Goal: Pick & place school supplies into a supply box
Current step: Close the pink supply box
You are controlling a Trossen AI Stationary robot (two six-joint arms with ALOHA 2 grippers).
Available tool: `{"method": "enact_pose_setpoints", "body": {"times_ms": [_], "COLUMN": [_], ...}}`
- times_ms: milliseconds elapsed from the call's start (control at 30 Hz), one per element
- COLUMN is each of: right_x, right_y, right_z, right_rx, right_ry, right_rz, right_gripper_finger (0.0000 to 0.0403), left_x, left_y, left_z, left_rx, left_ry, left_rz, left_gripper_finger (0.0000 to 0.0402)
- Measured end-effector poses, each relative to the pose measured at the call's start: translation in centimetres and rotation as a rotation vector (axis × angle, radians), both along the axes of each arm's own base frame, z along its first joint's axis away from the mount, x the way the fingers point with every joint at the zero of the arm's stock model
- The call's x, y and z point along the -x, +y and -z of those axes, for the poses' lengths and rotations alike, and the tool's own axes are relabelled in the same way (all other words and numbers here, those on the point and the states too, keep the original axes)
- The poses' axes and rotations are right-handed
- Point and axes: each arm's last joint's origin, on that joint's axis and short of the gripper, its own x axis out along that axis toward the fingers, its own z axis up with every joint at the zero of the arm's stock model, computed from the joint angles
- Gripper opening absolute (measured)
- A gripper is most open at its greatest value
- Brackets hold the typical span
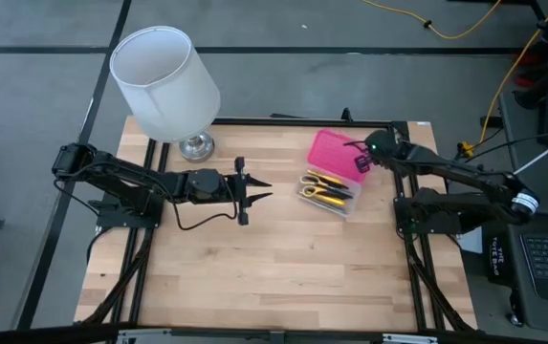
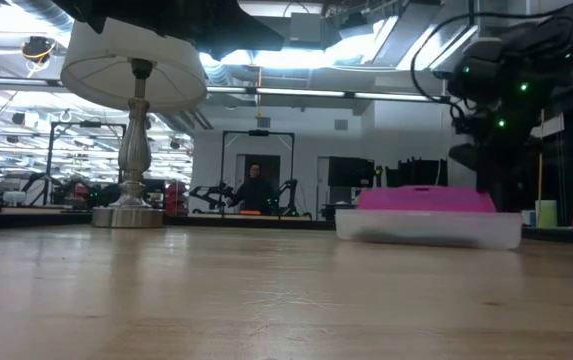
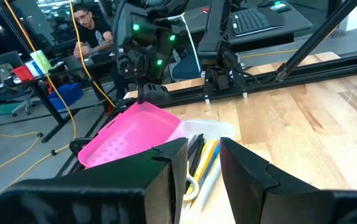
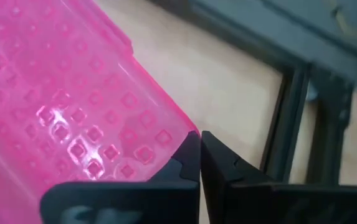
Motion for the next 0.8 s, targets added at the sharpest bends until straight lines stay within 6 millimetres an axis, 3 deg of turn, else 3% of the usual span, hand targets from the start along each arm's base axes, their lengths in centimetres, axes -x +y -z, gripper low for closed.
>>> {"method": "enact_pose_setpoints", "body": {"times_ms": [433, 800], "right_x": [-2.6, -4.5], "right_y": [3.0, 7.1], "right_z": [-2.1, -3.3], "right_rx": [0.285, 0.557], "right_ry": [0.042, 0.115], "right_rz": [-0.228, -0.329], "right_gripper_finger": [0.0001, 0.0000], "left_x": [0.0, 0.0], "left_y": [0.1, 1.6], "left_z": [-0.1, -0.1], "left_rx": [0.048, 0.196], "left_ry": [-0.020, -0.054], "left_rz": [-0.010, -0.091], "left_gripper_finger": [0.0088, 0.0088]}}
